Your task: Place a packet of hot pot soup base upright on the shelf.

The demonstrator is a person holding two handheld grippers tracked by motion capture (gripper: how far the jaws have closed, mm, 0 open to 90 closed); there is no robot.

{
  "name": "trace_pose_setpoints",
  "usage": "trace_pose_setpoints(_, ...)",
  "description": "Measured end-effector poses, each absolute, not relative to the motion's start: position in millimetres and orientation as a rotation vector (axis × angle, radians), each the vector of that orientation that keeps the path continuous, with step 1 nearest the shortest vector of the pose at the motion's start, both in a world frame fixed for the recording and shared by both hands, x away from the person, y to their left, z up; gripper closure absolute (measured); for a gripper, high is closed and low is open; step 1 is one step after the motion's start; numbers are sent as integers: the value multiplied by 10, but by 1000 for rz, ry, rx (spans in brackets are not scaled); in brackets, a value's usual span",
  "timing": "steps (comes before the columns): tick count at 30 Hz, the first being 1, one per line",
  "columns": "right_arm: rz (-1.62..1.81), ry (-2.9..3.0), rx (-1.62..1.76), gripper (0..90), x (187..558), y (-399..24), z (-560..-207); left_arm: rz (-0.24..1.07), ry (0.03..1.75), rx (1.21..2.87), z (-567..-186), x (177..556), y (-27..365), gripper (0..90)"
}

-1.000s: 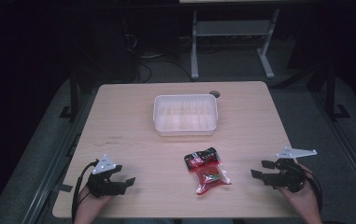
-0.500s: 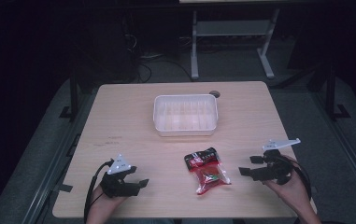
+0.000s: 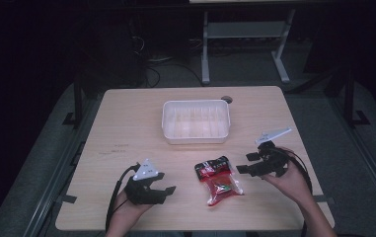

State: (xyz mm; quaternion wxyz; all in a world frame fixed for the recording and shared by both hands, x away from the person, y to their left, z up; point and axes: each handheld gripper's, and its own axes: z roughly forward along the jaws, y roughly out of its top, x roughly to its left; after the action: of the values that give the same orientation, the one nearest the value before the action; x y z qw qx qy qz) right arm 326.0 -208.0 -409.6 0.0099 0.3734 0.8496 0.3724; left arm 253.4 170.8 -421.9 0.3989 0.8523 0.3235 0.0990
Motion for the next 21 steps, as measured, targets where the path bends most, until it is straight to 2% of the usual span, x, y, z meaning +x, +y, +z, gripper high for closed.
trace_pose_setpoints(6,1136,2721,1140,318,3409,-1918,-4106,201,776,2169,-4178,2588,1489,367)
trace_pose_setpoints(15,1083,2765,1122,332,3570,-1705,-4069,193,722,2202,-4129,2629,1204,356)
trace_pose_setpoints(21,1098,2729,1127,385,3630,-1650,-4127,162,688,2230,-4162,2632,937,365)
